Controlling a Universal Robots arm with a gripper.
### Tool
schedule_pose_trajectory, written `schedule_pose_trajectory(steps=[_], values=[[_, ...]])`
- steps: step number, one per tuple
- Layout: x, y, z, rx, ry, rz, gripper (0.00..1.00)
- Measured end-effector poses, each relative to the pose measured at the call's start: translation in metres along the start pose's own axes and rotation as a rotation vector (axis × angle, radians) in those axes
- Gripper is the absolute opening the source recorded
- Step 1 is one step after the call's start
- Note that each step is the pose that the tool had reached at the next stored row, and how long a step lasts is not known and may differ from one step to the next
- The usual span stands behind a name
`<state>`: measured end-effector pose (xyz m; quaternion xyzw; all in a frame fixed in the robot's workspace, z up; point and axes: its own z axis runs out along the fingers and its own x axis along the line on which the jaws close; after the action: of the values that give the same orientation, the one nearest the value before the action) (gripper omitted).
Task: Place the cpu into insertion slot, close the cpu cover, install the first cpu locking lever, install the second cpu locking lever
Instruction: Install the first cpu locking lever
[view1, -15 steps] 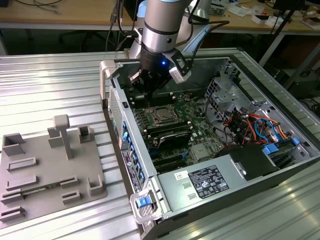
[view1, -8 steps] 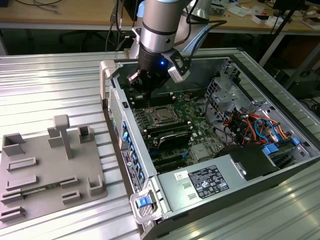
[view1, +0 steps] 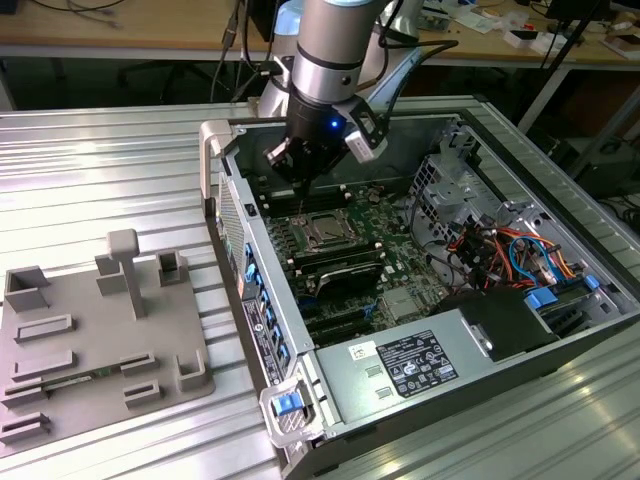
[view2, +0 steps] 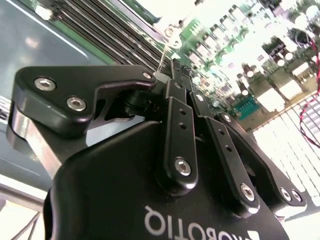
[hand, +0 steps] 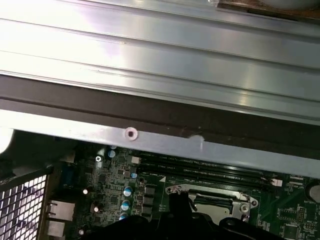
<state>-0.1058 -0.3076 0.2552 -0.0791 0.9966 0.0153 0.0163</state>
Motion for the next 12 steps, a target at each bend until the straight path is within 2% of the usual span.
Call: schedule_pose_trajectory(steps=[2,3,12], values=[[-0.0085,-0.0014,0.0010,0.0000,0.0009,0.000,0.11],[-0.0093,-0.0016,0.0011,0.0000,0.0009,0.000,0.11],[-0.0099,-0.0017,0.0044,-0.0002,0.0006,0.000,0.11]])
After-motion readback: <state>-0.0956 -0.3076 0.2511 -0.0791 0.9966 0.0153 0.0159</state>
